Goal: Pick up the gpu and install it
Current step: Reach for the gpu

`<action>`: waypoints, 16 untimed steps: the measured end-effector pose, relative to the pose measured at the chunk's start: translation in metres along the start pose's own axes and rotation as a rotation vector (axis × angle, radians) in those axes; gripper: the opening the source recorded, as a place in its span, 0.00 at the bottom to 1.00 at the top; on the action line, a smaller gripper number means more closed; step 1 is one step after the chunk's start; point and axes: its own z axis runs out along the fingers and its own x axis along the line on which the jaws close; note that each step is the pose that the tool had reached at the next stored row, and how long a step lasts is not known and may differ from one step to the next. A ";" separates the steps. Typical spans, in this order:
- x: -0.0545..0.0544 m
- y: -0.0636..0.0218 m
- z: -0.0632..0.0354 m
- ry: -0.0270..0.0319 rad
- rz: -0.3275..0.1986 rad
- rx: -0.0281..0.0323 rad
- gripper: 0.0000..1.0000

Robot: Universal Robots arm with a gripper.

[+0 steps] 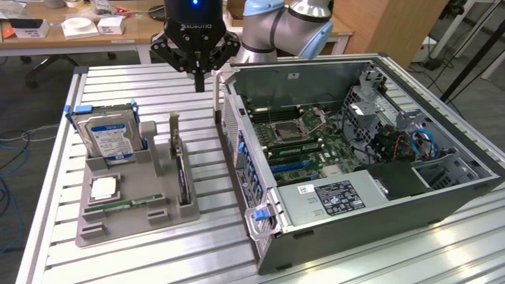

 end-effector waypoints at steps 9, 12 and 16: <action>0.005 -0.0005 -0.0002 0.0001 0.000 0.0000 0.11; 0.009 -0.0009 -0.0002 -0.0001 0.000 0.0000 0.11; 0.014 -0.0014 -0.0004 0.0000 0.000 0.0000 0.11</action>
